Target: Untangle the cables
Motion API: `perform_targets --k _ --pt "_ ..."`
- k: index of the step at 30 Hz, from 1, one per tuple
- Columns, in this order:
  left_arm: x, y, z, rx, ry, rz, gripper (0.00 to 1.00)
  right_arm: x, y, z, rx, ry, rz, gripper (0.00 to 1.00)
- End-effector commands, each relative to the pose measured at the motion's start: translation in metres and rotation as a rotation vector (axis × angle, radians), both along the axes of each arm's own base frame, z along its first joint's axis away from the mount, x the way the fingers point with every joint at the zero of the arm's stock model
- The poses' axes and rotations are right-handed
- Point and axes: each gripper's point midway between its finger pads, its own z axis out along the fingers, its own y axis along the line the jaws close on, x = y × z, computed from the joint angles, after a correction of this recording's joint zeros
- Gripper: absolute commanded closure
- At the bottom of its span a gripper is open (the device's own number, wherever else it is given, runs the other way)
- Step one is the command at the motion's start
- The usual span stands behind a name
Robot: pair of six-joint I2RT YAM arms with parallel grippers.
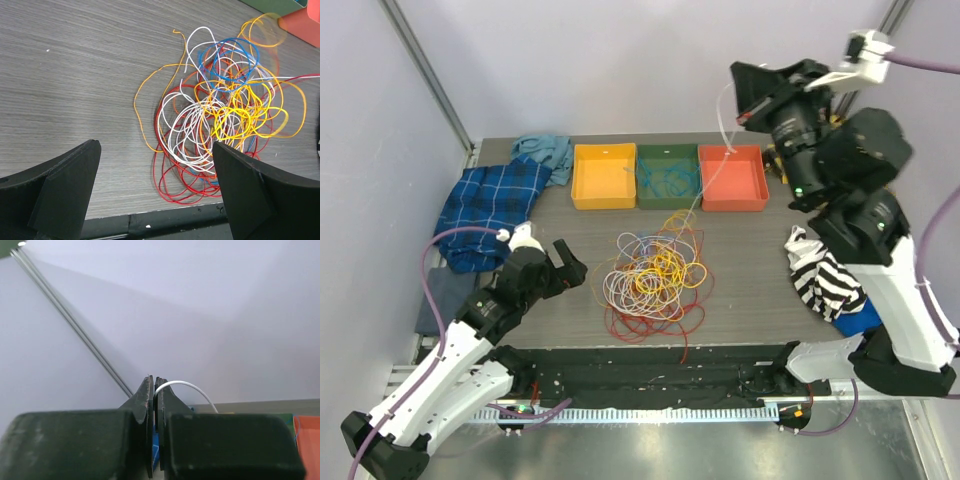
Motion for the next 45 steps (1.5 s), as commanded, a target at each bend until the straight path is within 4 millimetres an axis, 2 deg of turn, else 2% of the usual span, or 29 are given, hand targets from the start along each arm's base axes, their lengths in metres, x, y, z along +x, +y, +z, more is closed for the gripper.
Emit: perform_targets --k 1,4,8,10,13,14,16,17,18,19,22,23,25,26,28,29,30,32,33,34,35,36,37,39,40,42,45 --pt "0.004 -0.009 0.006 -0.045 -0.027 -0.014 0.00 -0.004 -0.008 0.002 -0.061 0.006 -0.016 0.99" --pt "0.006 -0.013 0.006 -0.062 -0.026 -0.018 0.00 -0.015 -0.018 0.015 -0.049 -0.021 -0.011 0.99" --pt "0.008 -0.019 0.004 -0.079 -0.015 -0.026 0.00 -0.022 -0.032 0.021 -0.055 -0.034 -0.041 0.99" --pt "0.011 -0.022 0.002 -0.088 -0.012 -0.027 0.00 -0.021 -0.032 0.018 -0.065 -0.027 -0.040 0.99" --pt "0.012 -0.026 -0.001 -0.100 0.003 -0.035 0.00 -0.008 -0.029 -0.022 -0.124 0.067 -0.087 0.99" --pt "0.011 -0.028 -0.003 -0.103 0.011 -0.040 0.00 0.004 -0.019 -0.058 -0.171 0.130 -0.100 0.99" --pt "0.012 -0.030 -0.004 -0.115 0.011 -0.038 0.00 0.004 -0.025 -0.078 -0.172 0.158 -0.123 0.99" --pt "0.013 -0.031 -0.005 -0.122 0.011 -0.035 0.00 0.008 -0.021 -0.097 -0.190 0.180 -0.123 0.99" --pt "0.015 -0.034 -0.001 -0.139 -0.006 -0.041 0.00 0.008 -0.021 -0.098 -0.186 0.179 -0.125 0.99" --pt "0.022 -0.040 0.011 -0.176 -0.056 -0.051 0.00 0.008 -0.019 -0.097 -0.189 0.175 -0.115 0.99" --pt "0.035 -0.057 0.033 -0.236 -0.160 -0.100 0.00 -0.001 -0.024 -0.059 -0.150 0.109 -0.095 0.99" --pt "0.046 -0.067 0.050 -0.255 -0.247 -0.126 0.00 -0.010 -0.033 -0.034 -0.107 0.067 -0.091 0.99" --pt "0.054 -0.084 0.066 -0.269 -0.328 -0.184 0.00 -0.017 -0.037 -0.015 -0.081 0.039 -0.076 0.99" --pt "0.059 -0.093 0.081 -0.291 -0.392 -0.206 0.00 -0.028 -0.044 0.005 -0.050 0.006 -0.058 0.99" --pt "0.066 -0.113 0.086 -0.289 -0.426 -0.268 0.00 -0.038 -0.049 0.023 -0.005 -0.023 -0.029 0.99" --pt "0.069 -0.121 0.086 -0.288 -0.436 -0.286 0.00 -0.050 -0.054 0.040 0.028 -0.055 -0.002 0.99" --pt "0.078 -0.132 0.093 -0.287 -0.487 -0.309 0.00 -0.055 -0.057 0.049 0.046 -0.071 0.011 0.99" --pt "0.082 -0.149 0.093 -0.284 -0.519 -0.340 0.00 -0.072 -0.067 0.068 0.096 -0.111 0.048 0.99" --pt "0.081 -0.162 0.109 -0.296 -0.588 -0.369 0.00 -0.077 -0.069 0.073 0.109 -0.123 0.062 0.99" --pt "0.085 -0.175 0.099 -0.274 -0.599 -0.396 0.00 -0.083 -0.073 0.078 0.120 -0.134 0.072 0.99" --pt "0.084 -0.186 0.103 -0.275 -0.634 -0.422 0.00 -0.089 -0.077 0.080 0.135 -0.140 0.083 0.99" --pt "0.075 -0.204 0.102 -0.276 -0.659 -0.475 0.00 -0.091 -0.078 0.079 0.136 -0.138 0.090 0.99" --pt "0.077 -0.219 0.112 -0.255 -0.745 -0.511 0.00 -0.090 -0.077 0.074 0.124 -0.125 0.090 0.99" --pt "0.063 -0.247 0.113 -0.220 -0.801 -0.607 0.00 -0.096 -0.084 0.072 0.133 -0.121 0.088 0.99" --pt "0.062 -0.259 0.114 -0.175 -0.852 -0.647 0.00 -0.094 -0.083 0.065 0.124 -0.107 0.086 0.99" --pt "0.051 -0.273 0.118 -0.168 -0.904 -0.699 0.00 -0.101 -0.090 0.062 0.131 -0.108 0.087 0.99" --pt "0.046 -0.282 0.122 -0.197 -0.952 -0.720 0.00 -0.100 -0.090 0.051 0.115 -0.088 0.084 0.99"
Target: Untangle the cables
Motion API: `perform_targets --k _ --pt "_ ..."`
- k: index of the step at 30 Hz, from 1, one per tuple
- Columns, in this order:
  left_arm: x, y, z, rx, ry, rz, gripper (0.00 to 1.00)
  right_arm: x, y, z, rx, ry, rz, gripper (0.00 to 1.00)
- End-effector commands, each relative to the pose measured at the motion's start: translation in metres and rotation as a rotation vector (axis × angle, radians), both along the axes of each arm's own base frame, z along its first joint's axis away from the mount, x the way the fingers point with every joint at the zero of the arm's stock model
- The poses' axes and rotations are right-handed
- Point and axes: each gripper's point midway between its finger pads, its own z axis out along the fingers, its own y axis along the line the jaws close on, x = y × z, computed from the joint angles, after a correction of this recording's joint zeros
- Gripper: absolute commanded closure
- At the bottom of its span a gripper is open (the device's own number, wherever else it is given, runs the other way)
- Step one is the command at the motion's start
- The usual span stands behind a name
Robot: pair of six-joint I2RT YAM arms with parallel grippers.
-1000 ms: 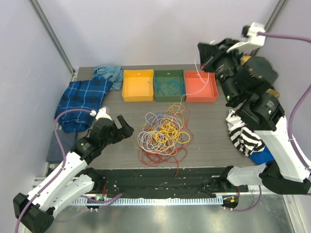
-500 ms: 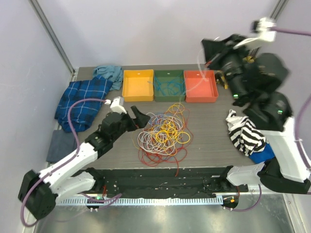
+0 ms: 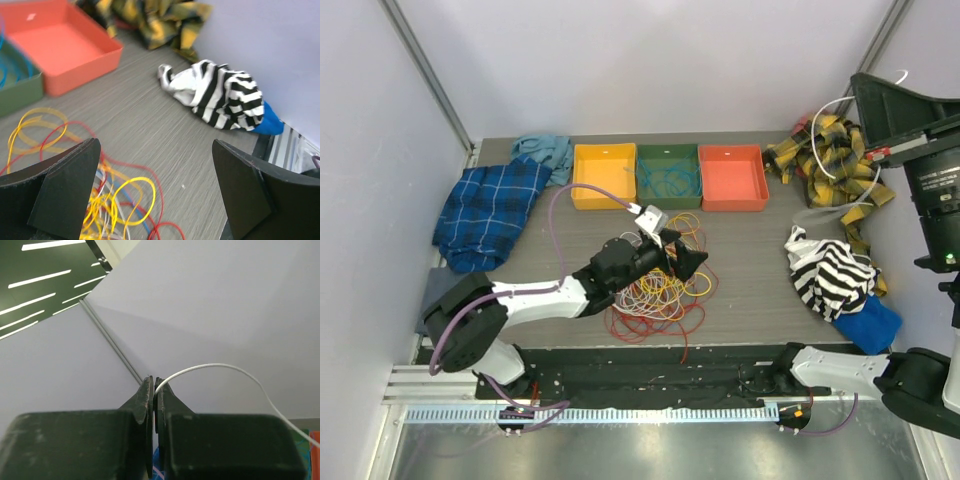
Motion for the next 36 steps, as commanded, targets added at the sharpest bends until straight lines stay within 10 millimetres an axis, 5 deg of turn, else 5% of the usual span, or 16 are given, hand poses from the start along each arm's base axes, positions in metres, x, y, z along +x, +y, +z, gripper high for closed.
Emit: perform_targets --k 1,8,13,18,23,29,36 --pt "-0.002 -0.015 0.072 -0.147 -0.268 -0.034 0.00 0.015 0.018 -0.032 -0.072 0.074 0.009 0.99" --pt "0.000 0.013 0.070 -0.123 -0.191 0.078 0.00 0.035 0.017 -0.084 -0.135 0.179 -0.080 0.99" --pt "-0.012 0.066 0.059 -0.070 -0.058 0.203 0.00 0.055 0.019 -0.124 -0.180 0.246 -0.164 0.99" --pt "-0.029 0.117 0.057 -0.085 0.001 0.300 0.00 0.074 0.024 -0.138 -0.208 0.268 -0.239 0.99" --pt "-0.049 0.161 0.057 -0.123 0.034 0.354 0.00 0.094 0.034 -0.129 -0.232 0.261 -0.296 0.99" --pt "-0.062 0.186 0.045 -0.138 0.068 0.379 0.00 0.112 0.039 -0.109 -0.245 0.249 -0.370 0.99" --pt "-0.065 0.191 0.042 -0.148 0.080 0.378 0.00 0.103 -0.003 -0.088 -0.251 0.253 -0.543 0.99"
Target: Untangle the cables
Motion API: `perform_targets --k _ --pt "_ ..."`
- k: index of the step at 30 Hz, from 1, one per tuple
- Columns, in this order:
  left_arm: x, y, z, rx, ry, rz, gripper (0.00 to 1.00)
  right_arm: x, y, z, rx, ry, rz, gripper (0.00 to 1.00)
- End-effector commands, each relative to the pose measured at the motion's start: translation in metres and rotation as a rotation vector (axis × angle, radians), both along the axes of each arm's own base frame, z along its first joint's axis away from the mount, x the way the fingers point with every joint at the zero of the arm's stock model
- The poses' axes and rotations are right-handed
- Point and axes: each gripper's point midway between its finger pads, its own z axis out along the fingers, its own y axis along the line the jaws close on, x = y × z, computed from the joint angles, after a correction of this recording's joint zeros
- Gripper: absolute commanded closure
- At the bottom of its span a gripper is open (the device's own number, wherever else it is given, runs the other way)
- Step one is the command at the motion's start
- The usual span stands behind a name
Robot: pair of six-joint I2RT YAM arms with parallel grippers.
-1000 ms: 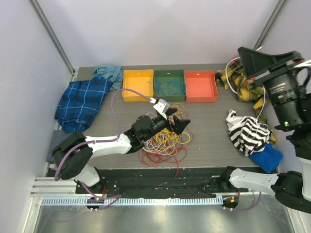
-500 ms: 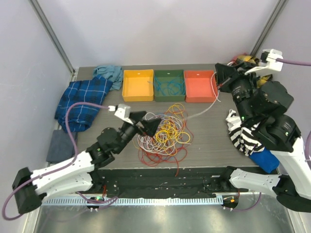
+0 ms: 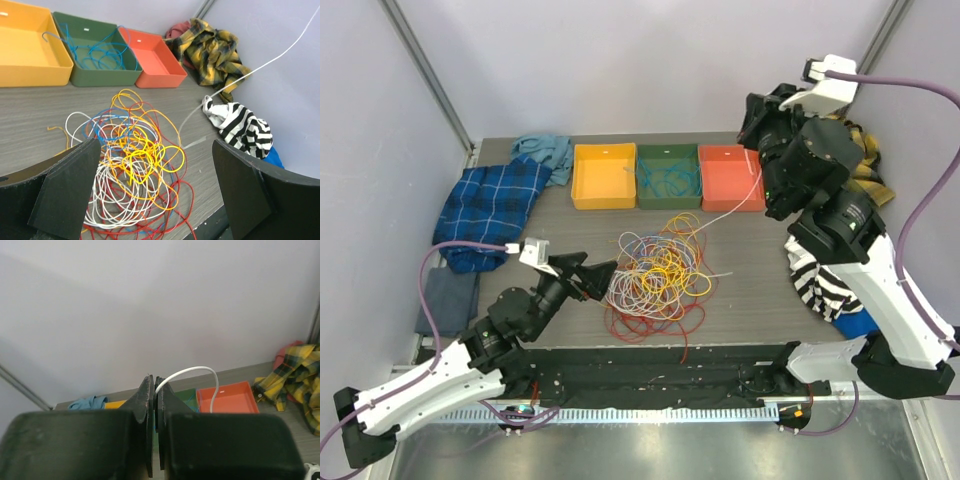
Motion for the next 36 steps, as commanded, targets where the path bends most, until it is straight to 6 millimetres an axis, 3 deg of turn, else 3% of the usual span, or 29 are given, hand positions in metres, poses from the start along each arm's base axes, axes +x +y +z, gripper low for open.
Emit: perform_targets --k 1,7,11,14,15,16,17,18,20,21,24,32,35,36 --pt "0.001 0.002 -0.005 0.007 0.027 0.019 0.00 -0.028 -0.062 0.048 0.064 -0.102 -0.162 0.99" --pt "0.003 -0.007 -0.011 0.023 0.061 0.003 0.00 -0.047 -0.093 0.064 0.090 -0.137 -0.231 0.99" --pt "0.004 -0.012 -0.015 0.022 0.084 -0.006 0.00 -0.043 -0.096 0.050 0.050 -0.101 -0.272 0.99" --pt "0.003 -0.015 -0.019 0.014 0.108 -0.013 0.00 -0.029 -0.094 0.018 0.016 -0.055 -0.305 0.99" --pt "0.002 -0.017 -0.019 0.011 0.112 -0.021 0.00 -0.018 -0.090 -0.005 -0.008 -0.020 -0.315 0.99" --pt "0.002 -0.017 -0.022 0.009 0.121 -0.022 0.00 -0.012 -0.088 -0.016 0.005 -0.016 -0.300 0.99" --pt "0.001 -0.018 -0.024 0.004 0.135 -0.026 0.00 -0.004 -0.099 -0.029 0.007 0.000 -0.339 0.99" --pt "0.001 -0.019 -0.024 -0.001 0.140 -0.029 0.00 0.008 -0.096 -0.057 -0.024 0.046 -0.339 0.99" --pt "-0.001 -0.020 -0.027 -0.006 0.154 -0.036 0.00 0.024 -0.103 -0.082 0.017 0.077 -0.333 0.99" --pt "-0.002 -0.020 -0.028 -0.013 0.165 -0.038 0.00 0.032 -0.102 -0.105 0.007 0.120 -0.326 0.99" --pt "-0.005 -0.020 -0.033 -0.020 0.181 -0.046 0.00 0.052 -0.107 -0.140 0.050 0.183 -0.312 0.99" --pt "-0.007 -0.020 -0.046 -0.016 0.217 -0.050 0.00 0.077 -0.098 -0.180 0.068 0.278 -0.264 0.99" --pt "-0.008 -0.020 -0.049 -0.014 0.226 -0.054 0.00 0.078 -0.101 -0.217 0.070 0.352 -0.287 0.99" --pt "-0.008 -0.021 -0.050 -0.015 0.228 -0.057 0.00 0.079 -0.098 -0.243 0.107 0.399 -0.276 0.99"
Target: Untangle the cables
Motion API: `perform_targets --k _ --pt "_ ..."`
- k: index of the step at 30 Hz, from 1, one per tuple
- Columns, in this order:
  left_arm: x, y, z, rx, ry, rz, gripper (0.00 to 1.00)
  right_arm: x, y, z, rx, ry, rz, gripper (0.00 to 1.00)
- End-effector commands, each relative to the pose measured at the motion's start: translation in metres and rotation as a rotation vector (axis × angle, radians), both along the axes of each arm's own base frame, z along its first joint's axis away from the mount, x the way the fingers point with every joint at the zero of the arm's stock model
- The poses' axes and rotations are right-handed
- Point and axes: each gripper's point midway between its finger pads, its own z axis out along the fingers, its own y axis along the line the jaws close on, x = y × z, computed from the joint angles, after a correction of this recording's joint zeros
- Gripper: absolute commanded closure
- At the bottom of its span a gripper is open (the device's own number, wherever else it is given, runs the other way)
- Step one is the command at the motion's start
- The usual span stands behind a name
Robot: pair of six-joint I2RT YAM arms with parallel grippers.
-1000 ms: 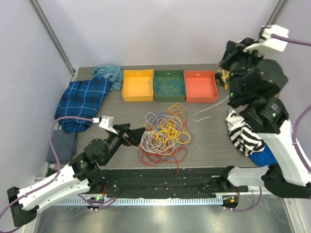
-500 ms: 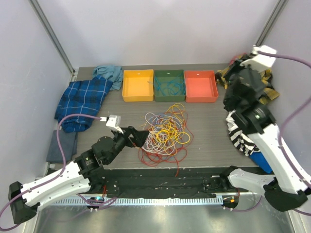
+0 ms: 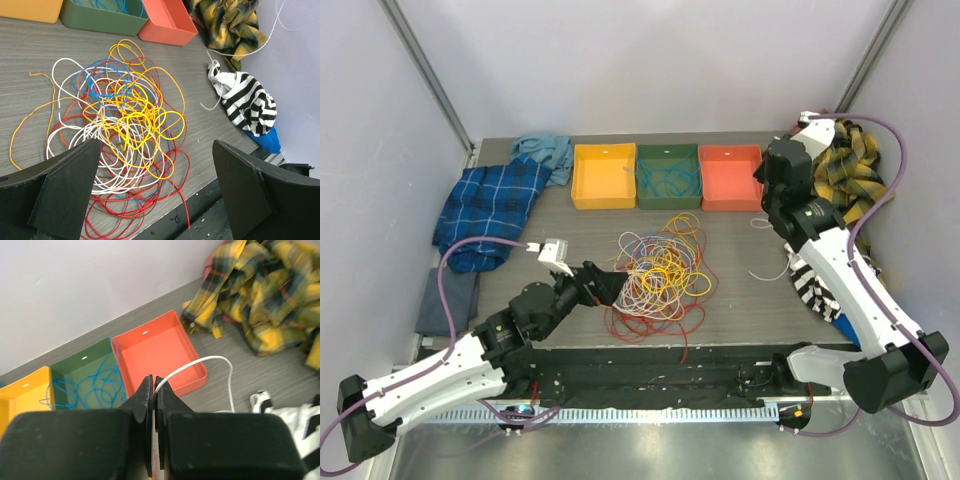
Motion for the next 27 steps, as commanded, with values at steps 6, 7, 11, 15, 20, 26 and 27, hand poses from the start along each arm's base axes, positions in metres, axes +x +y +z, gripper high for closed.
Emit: perform_targets --k 6,7,11,15,20,26,27 --pt "-0.006 -0.006 -0.011 0.002 0.042 -0.032 0.00 0.000 0.008 -0.136 0.233 0.231 -0.020 0.92" --pt "-0.006 -0.006 -0.012 0.005 0.045 -0.032 0.00 0.000 0.012 -0.152 0.237 0.274 -0.012 0.86" --pt "-0.006 -0.006 -0.013 0.008 0.050 -0.034 0.00 -0.004 0.015 -0.182 0.238 0.350 -0.011 0.54" --pt "-0.006 -0.005 -0.016 0.011 0.053 -0.030 0.00 -0.010 0.008 -0.194 0.215 0.391 -0.047 0.39" --pt "-0.005 -0.005 -0.018 0.016 0.055 -0.023 0.00 -0.022 0.001 -0.214 0.218 0.452 -0.109 0.33" --pt "-0.005 -0.009 -0.023 0.028 0.077 -0.035 0.00 -0.036 0.000 -0.246 0.232 0.534 -0.144 0.29" --pt "-0.006 -0.010 -0.023 0.028 0.079 -0.039 0.00 -0.037 -0.001 -0.250 0.232 0.545 -0.148 0.29"
